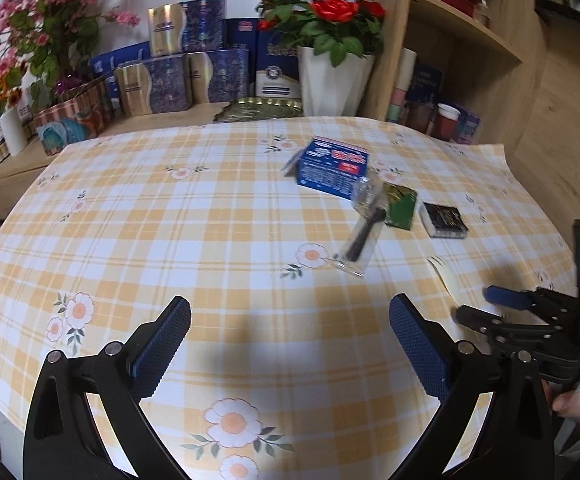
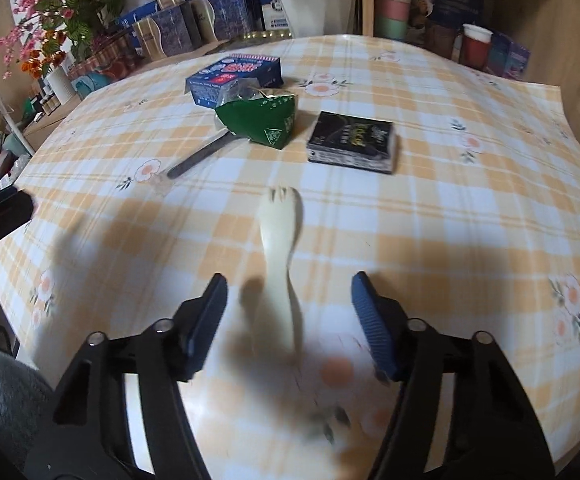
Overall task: Collect trash
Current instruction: 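Move the right tool to the white plastic fork and grasp it, then grasp the green packet with the left tool while the right tool holds the fork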
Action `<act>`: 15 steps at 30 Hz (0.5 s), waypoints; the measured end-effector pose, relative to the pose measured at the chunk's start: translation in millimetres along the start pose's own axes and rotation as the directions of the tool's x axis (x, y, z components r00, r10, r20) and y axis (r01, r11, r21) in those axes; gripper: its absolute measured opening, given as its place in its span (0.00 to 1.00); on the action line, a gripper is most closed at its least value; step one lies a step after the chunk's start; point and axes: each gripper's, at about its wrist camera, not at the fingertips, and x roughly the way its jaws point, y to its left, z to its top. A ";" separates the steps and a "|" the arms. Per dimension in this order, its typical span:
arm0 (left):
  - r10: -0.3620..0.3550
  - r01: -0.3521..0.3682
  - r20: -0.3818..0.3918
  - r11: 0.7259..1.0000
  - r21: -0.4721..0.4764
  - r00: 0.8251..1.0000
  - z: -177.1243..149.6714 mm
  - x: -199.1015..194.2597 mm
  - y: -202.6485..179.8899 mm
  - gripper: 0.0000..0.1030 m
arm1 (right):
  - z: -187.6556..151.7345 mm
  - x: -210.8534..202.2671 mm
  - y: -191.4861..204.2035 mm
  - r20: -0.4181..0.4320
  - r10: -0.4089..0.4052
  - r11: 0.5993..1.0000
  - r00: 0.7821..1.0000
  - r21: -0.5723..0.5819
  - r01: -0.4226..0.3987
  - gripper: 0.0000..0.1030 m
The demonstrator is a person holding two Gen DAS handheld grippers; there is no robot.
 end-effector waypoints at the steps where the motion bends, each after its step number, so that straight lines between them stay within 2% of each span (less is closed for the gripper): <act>1: 0.005 -0.005 0.002 1.000 -0.008 1.000 0.8 0.1 3.2 0.94 | 4.5 5.8 1.8 -0.008 -0.003 1.000 1.000 0.001 0.003 0.58; 5: 0.004 -0.004 0.002 0.999 -0.042 1.000 3.4 1.1 13.2 0.94 | 19.2 18.3 9.8 0.002 -0.043 0.999 0.999 -0.030 0.043 0.53; 7: -0.004 0.004 0.000 0.998 -0.055 1.000 3.8 2.9 16.5 0.94 | 22.2 21.2 10.9 0.013 -0.058 0.997 0.998 -0.056 0.059 0.42; 9: -0.016 0.016 -0.003 0.998 -0.062 1.000 3.9 5.2 17.1 0.94 | 24.1 22.6 12.5 0.021 -0.040 0.997 0.999 -0.068 0.041 0.24; 12: -0.045 0.045 -0.002 0.997 -0.060 0.999 4.8 8.3 13.6 0.92 | 22.2 20.2 12.2 0.021 -0.011 0.998 1.000 -0.066 0.013 0.24; 15: -0.097 0.097 -0.010 0.995 -0.040 0.995 8.6 14.0 4.6 0.80 | 16.3 5.1 4.5 0.086 0.059 0.998 0.995 -0.001 -0.059 0.24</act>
